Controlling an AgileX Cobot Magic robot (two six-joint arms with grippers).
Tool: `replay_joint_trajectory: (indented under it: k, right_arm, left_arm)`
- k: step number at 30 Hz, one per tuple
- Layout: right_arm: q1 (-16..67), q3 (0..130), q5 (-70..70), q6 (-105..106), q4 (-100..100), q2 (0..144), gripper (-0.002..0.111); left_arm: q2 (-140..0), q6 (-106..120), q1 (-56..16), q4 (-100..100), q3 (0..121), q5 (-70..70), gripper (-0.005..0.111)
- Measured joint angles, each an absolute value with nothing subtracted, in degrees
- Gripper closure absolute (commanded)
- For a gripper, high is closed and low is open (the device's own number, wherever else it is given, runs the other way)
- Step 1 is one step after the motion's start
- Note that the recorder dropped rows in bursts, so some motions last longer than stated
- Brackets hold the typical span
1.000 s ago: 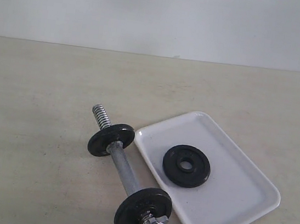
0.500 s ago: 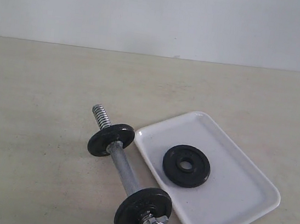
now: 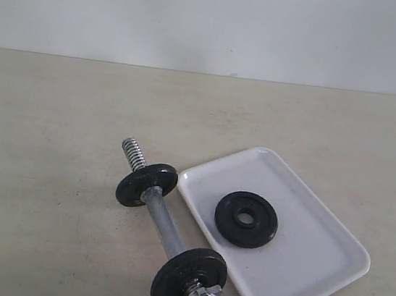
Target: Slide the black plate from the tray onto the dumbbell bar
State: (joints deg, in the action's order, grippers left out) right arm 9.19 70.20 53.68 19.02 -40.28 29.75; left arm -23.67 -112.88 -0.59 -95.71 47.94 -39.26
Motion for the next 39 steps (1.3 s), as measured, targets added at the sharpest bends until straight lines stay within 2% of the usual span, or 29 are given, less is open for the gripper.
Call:
replay_joint_trajectory:
  k: [9, 39]
  right_arm:
    - [9.19, 70.2, 58.2, 19.02, -38.45, 30.41, 0.108]
    - [9.19, 70.2, 62.72, 17.26, -38.39, 30.41, 0.108]
  left_arm:
    - [-32.2, -116.87, -0.59, -99.68, 48.98, -53.49, 0.102]
    - [-32.29, -116.98, -0.59, -96.69, 48.98, -59.18, 0.102]
